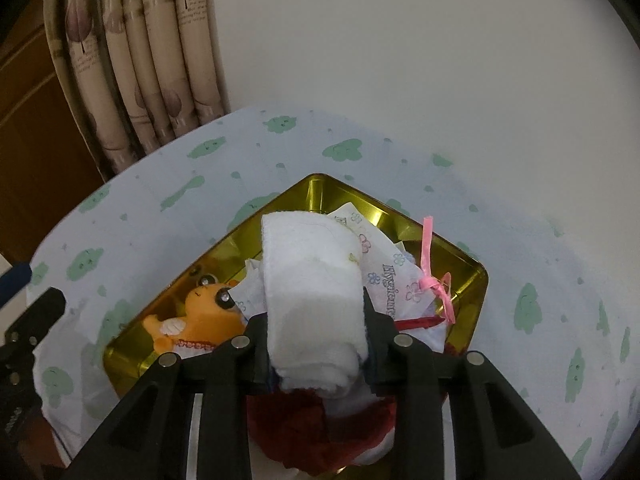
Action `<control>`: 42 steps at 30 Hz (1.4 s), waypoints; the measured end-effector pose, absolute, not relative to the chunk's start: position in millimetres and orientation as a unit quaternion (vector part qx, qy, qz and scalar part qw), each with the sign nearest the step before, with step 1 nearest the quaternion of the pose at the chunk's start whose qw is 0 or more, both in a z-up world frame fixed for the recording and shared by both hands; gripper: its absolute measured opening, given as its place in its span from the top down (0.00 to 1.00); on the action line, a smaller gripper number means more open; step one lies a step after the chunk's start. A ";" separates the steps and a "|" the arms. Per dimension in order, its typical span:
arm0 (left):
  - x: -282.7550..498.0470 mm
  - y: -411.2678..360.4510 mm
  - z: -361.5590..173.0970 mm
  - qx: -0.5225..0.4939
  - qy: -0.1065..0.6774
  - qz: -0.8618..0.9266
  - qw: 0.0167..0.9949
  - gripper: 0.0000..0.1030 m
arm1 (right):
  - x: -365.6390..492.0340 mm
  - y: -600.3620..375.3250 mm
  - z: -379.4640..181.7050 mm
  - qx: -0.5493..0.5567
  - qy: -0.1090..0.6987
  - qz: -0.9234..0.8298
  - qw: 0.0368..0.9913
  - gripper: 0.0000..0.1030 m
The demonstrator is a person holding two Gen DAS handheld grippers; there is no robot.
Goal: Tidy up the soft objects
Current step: 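Lower the rolled white towel into the tin and open the right tool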
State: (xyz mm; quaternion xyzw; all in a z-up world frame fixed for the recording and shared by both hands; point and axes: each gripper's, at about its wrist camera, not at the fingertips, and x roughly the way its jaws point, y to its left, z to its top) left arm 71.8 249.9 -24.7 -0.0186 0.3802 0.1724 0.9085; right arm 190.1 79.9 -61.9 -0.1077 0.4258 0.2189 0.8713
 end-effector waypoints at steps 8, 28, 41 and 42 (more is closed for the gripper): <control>70.5 240.7 -25.4 0.006 0.376 0.163 0.912 0.45 | 177.7 82.9 -53.3 -0.113 0.408 0.205 0.882 0.42; 63.5 230.8 -20.0 0.003 0.370 0.152 0.917 0.45 | 90.1 12.9 -21.0 -0.029 0.370 0.127 0.920 0.03; 62.9 216.0 -22.1 0.031 0.368 0.140 0.919 0.45 | 81.4 14.7 -46.8 -0.019 0.411 0.139 0.901 0.02; 63.2 216.0 -22.5 0.031 0.369 0.136 0.919 0.45 | 81.0 16.3 -48.0 -0.020 0.413 0.140 0.900 0.02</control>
